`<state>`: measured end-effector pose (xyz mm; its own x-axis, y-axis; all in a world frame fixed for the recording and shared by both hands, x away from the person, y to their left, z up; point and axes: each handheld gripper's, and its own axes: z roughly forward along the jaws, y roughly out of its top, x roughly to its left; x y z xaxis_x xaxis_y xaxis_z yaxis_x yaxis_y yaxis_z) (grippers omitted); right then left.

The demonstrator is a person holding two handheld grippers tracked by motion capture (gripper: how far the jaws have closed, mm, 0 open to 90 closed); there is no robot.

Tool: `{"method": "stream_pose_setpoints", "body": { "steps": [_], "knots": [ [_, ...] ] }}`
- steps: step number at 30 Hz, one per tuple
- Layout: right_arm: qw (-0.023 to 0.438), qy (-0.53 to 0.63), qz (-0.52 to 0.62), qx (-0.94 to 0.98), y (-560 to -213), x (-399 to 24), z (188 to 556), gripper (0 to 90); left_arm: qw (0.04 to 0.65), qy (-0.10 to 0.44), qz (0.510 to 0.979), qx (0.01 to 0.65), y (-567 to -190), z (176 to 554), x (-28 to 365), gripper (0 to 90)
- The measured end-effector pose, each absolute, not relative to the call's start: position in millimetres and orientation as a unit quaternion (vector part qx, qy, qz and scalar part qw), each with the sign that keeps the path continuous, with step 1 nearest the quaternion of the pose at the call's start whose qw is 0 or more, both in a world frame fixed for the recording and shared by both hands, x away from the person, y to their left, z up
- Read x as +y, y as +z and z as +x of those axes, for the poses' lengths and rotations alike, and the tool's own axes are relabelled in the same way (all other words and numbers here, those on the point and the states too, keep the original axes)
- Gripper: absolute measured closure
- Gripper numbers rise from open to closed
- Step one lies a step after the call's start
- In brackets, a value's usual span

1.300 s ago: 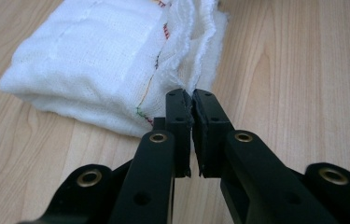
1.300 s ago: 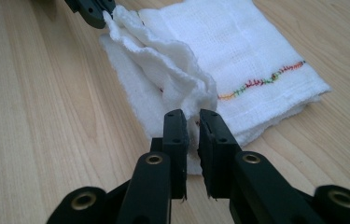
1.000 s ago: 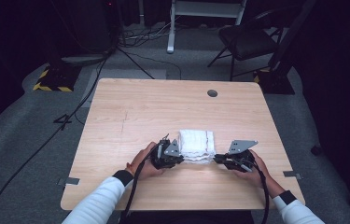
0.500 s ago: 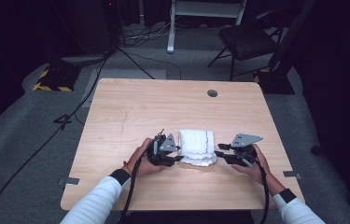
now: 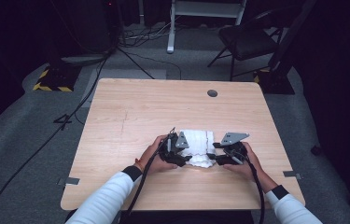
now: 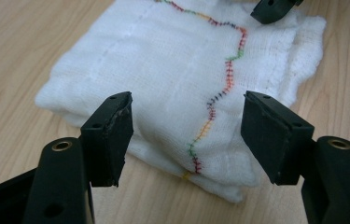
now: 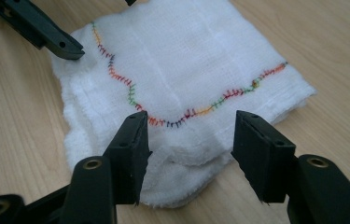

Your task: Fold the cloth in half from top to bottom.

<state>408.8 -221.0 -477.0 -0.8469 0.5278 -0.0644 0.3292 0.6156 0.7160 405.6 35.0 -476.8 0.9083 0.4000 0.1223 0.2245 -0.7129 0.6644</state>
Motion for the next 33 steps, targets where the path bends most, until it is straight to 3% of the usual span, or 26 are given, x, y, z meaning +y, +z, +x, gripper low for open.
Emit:
{"method": "stream_pose_setpoints", "body": {
  "steps": [12,19,33],
  "knots": [
    [0.149,0.35,0.237,0.894,-484.1,-220.5,405.4,38.7,0.337,0.124,0.916,0.18,-484.1,403.5,37.3,31.8],
    [0.162,0.335,0.223,0.901,-474.2,-219.6,402.2,32.5,0.33,0.137,0.917,0.178,-474.6,401.1,39.8,23.6],
    [0.172,0.337,0.209,0.902,-458.3,-227.9,392.5,32.0,0.318,0.165,0.919,0.166,-456.5,384.7,54.8,19.7]
  ]
}}
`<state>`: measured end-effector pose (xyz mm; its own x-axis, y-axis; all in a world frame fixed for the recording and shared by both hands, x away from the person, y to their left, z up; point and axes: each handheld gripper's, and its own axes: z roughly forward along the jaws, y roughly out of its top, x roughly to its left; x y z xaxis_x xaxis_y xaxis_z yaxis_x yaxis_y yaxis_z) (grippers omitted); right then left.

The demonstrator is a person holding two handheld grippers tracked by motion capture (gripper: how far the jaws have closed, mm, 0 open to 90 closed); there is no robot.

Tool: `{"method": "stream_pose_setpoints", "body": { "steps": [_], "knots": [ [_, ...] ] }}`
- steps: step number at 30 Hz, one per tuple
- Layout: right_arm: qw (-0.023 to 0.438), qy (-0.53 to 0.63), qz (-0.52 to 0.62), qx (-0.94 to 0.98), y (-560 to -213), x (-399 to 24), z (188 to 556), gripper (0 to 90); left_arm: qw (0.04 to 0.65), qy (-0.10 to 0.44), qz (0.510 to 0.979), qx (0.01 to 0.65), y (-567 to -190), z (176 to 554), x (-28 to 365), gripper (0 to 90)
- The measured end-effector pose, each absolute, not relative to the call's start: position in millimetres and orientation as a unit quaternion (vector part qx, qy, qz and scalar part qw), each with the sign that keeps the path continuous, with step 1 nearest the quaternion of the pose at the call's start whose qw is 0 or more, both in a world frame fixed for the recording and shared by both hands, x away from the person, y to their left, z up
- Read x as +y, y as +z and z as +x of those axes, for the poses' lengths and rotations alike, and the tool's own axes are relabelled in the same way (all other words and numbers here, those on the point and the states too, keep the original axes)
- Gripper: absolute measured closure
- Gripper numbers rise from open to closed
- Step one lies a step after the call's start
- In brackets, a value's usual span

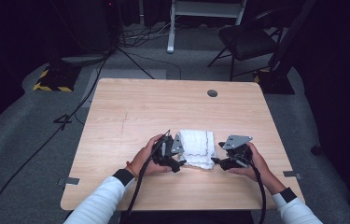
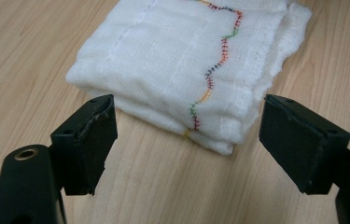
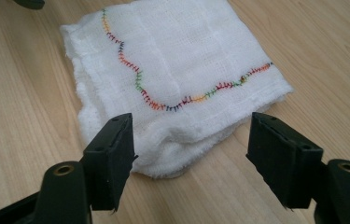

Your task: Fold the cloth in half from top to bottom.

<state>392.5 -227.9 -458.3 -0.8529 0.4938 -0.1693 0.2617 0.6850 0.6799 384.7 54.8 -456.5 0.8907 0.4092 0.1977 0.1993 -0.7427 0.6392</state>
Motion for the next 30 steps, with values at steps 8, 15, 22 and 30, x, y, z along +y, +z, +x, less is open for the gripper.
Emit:
{"method": "stream_pose_setpoints", "body": {
  "steps": [8,15,22,30],
  "knots": [
    [0.186,0.34,0.217,0.896,-452.1,-240.1,386.4,32.1,0.317,0.176,0.917,0.165,-450.8,378.5,68.0,19.8],
    [0.198,0.337,0.223,0.893,-448.3,-251.9,381.0,32.0,0.307,0.192,0.915,0.176,-449.1,370.6,82.7,18.2],
    [0.209,0.33,0.23,0.891,-447.7,-263.5,375.4,32.1,0.296,0.204,0.916,0.182,-448.6,360.2,99.2,18.4],
    [0.226,0.331,0.246,0.883,-449.1,-280.9,367.3,32.7,0.291,0.206,0.911,0.208,-452.7,350.3,123.8,18.9]
  ]
}}
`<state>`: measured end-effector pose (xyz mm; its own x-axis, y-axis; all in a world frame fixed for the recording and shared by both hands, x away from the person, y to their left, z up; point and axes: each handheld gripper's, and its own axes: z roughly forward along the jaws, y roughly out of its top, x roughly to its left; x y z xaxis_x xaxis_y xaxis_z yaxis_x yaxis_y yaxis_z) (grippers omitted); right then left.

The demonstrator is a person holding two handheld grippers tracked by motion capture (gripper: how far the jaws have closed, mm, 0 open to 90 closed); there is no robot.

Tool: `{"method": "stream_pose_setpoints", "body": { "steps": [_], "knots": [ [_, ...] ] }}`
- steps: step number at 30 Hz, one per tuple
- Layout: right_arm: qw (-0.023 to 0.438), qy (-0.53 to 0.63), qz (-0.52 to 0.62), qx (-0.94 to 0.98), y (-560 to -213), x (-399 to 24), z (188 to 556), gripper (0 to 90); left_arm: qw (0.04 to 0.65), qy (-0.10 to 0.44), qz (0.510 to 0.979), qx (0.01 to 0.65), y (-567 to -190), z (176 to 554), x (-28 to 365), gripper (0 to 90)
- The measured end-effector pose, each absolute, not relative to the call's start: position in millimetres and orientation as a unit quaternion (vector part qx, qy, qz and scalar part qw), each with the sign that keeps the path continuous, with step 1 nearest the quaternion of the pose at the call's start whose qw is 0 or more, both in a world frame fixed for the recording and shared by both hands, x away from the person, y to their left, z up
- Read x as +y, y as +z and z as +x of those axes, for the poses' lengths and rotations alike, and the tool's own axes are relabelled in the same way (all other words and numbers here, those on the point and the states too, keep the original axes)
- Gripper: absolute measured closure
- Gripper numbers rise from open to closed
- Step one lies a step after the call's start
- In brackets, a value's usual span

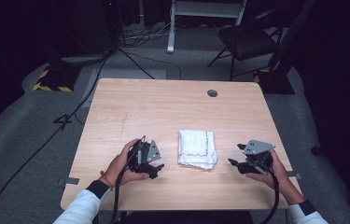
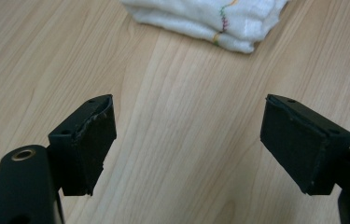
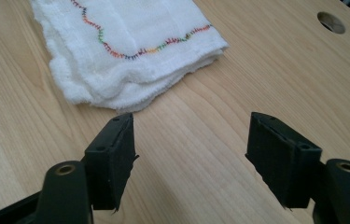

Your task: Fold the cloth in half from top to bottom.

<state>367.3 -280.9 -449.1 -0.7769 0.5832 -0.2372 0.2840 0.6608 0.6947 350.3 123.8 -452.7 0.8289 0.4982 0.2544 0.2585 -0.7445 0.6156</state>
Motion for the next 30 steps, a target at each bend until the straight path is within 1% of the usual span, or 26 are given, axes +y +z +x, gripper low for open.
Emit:
{"method": "stream_pose_setpoints", "body": {
  "steps": [8,20,25,30],
  "knots": [
    [0.223,0.329,0.276,0.875,-458.8,-303.2,359.9,32.6,0.29,0.194,0.908,0.231,-466.2,338.5,144.2,19.0],
    [0.228,0.308,0.313,0.869,-481.6,-338.6,352.9,31.9,0.299,0.193,0.894,0.273,-478.2,327.6,184.2,18.8],
    [0.218,0.314,0.335,0.861,-490.9,-357.0,348.9,31.7,0.301,0.182,0.89,0.291,-483.8,328.8,197.2,18.5],
    [0.194,0.344,0.378,0.837,-496.8,-383.1,339.1,29.2,0.3,0.167,0.892,0.294,-488.1,326.5,207.5,18.5]
  ]
}}
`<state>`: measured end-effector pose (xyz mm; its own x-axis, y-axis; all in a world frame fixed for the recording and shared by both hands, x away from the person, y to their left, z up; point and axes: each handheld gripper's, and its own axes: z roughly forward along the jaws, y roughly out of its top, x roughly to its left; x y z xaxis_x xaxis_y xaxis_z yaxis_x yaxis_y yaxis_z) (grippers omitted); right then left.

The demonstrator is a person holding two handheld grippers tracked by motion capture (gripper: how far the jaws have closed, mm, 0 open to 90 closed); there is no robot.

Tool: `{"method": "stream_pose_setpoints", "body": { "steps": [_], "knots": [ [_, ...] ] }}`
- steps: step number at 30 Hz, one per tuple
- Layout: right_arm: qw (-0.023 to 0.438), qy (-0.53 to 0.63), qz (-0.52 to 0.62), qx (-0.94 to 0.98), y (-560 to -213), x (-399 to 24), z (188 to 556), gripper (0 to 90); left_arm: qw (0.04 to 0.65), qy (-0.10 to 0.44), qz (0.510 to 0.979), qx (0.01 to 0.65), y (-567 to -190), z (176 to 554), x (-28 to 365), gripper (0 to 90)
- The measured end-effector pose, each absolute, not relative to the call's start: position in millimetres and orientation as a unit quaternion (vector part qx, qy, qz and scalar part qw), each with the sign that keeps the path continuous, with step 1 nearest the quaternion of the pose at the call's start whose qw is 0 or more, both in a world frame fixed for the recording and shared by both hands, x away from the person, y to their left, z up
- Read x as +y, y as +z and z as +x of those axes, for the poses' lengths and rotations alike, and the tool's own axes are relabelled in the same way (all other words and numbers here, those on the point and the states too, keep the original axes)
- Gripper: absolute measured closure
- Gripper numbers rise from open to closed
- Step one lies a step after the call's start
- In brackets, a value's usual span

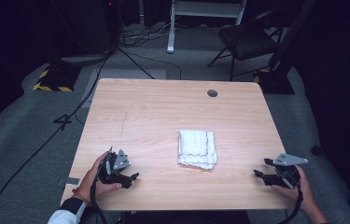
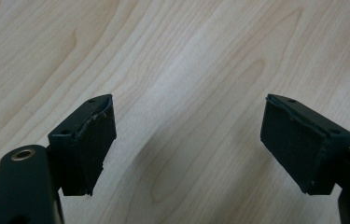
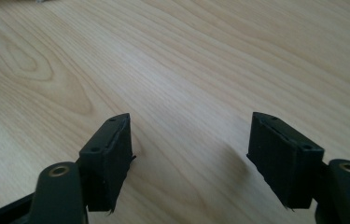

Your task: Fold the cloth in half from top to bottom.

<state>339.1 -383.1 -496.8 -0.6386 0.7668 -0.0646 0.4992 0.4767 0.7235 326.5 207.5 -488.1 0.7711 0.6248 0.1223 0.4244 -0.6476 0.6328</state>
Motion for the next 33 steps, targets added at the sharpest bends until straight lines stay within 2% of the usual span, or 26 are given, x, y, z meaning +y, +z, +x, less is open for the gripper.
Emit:
{"method": "stream_pose_setpoints", "body": {
  "steps": [3,8,33],
  "knots": [
    [0.187,0.364,0.4,0.82,-502.0,-395.1,333.1,28.1,0.3,0.155,0.891,0.304,-493.0,326.0,216.2,18.6],
    [0.194,0.361,0.418,0.811,-503.0,-399.8,329.3,24.0,0.341,0.116,0.874,0.326,-501.0,326.1,233.1,18.4],
    [0.193,0.359,0.427,0.807,-503.3,-399.7,331.4,22.7,0.35,0.13,0.864,0.339,-503.9,324.0,236.5,16.9]
  ]
}}
